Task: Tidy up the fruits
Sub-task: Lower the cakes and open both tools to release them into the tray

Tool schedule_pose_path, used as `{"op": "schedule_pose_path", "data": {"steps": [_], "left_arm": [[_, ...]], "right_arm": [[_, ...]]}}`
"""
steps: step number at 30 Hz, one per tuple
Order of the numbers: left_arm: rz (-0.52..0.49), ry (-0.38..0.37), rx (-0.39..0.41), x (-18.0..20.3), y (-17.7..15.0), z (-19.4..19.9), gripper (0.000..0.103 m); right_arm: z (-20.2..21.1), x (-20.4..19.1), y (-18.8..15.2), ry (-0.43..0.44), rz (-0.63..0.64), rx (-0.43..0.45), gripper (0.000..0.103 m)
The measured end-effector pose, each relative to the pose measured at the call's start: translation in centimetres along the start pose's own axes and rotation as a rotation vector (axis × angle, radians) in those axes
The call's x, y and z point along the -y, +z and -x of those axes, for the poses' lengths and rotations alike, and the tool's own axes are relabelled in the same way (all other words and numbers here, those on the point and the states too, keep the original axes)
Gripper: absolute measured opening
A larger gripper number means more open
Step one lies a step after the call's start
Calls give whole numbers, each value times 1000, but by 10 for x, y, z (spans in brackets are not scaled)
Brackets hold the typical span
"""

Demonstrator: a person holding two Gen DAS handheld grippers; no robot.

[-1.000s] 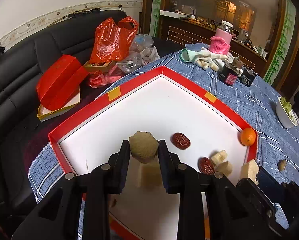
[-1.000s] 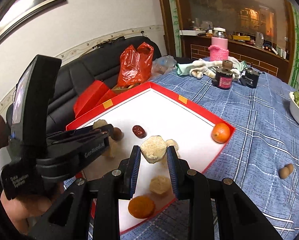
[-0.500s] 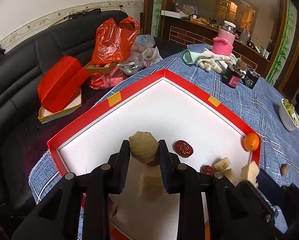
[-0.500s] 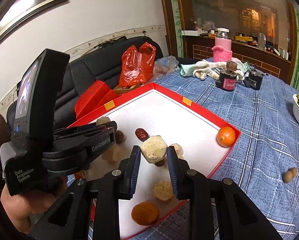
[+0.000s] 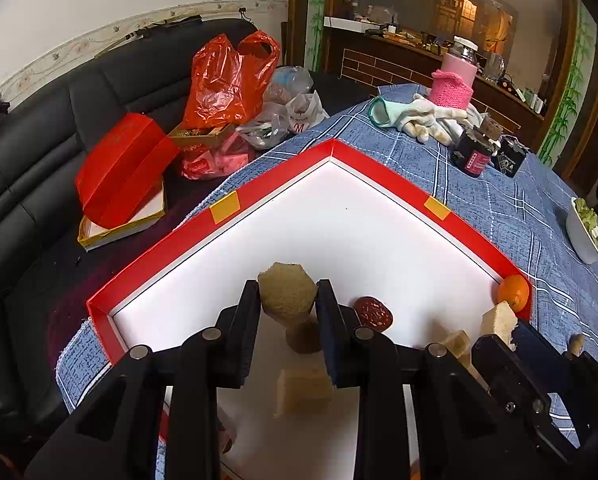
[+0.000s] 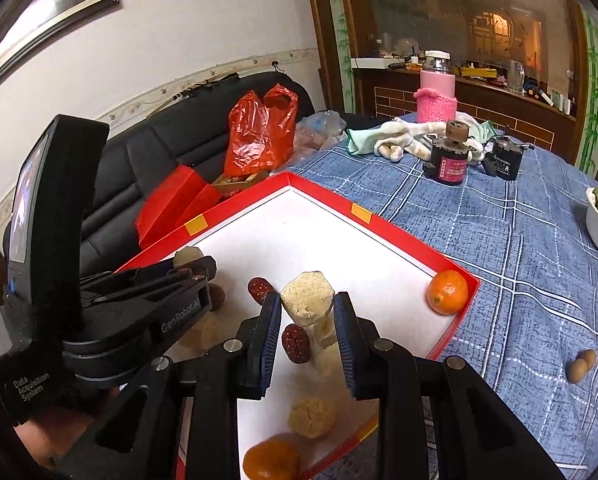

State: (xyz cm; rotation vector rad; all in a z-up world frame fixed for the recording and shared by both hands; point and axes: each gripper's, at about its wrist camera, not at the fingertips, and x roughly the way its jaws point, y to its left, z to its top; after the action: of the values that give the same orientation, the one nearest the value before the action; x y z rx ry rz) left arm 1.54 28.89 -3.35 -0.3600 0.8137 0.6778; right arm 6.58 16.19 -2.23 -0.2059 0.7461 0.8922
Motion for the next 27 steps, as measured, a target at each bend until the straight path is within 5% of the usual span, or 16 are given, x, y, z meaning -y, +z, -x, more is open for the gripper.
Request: {"op": "schedule_pose_path", "data": {"steps": [27], "left_arm": [[0, 18, -8, 1, 9, -1, 26]], "right_arm": [[-22, 14, 11, -34, -41, -28, 27]]}}
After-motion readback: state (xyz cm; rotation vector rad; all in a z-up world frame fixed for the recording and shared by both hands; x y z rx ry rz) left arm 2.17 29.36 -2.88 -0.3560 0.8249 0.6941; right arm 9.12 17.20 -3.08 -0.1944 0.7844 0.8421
